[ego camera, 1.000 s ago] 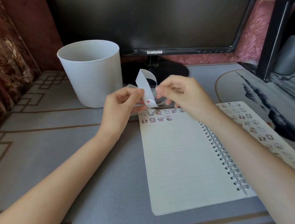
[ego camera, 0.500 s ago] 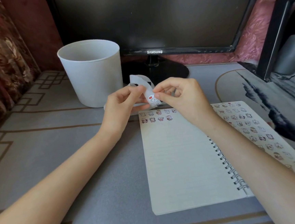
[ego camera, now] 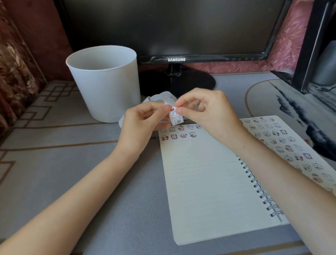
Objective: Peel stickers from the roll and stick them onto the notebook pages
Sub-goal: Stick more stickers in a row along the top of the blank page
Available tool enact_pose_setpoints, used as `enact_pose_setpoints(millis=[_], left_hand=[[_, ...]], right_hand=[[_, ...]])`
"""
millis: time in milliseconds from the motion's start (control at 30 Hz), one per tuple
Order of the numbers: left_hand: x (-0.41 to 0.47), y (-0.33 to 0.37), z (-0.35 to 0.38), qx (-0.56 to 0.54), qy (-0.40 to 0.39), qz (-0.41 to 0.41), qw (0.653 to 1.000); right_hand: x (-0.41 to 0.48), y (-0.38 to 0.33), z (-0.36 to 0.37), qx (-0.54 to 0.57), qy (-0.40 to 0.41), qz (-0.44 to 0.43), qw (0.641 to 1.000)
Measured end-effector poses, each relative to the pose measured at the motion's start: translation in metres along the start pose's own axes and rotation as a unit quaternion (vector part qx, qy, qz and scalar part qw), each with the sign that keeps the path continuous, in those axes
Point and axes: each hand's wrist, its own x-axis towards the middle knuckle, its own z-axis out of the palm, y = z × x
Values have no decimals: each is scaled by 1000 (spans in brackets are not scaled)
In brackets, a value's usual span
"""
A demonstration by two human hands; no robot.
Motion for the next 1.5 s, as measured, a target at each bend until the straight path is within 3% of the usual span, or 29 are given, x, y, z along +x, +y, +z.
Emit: enact_pose_setpoints(millis=[300, 633, 800, 967, 1233, 1500], left_hand=[[0, 1, 1, 4, 6, -7, 1000], [4, 0, -3, -18, 37, -46, 998], [3, -1, -3, -14, 38, -47, 998], [2, 0, -1, -10, 30, -47, 998], [2, 0, -1, -1, 32, -50, 998], [1, 0, -1, -3, 29, -48, 998]], right_hand=[[2, 8, 1, -36, 3, -4, 999], [5, 5, -5, -40, -46, -43, 997], [11, -4, -32, 43, 8, 79, 996], [10, 11, -45, -30, -84, 261, 961], [7, 16, -44, -69, -156, 279, 945], [-1, 19, -41, -66, -134, 282, 948]])
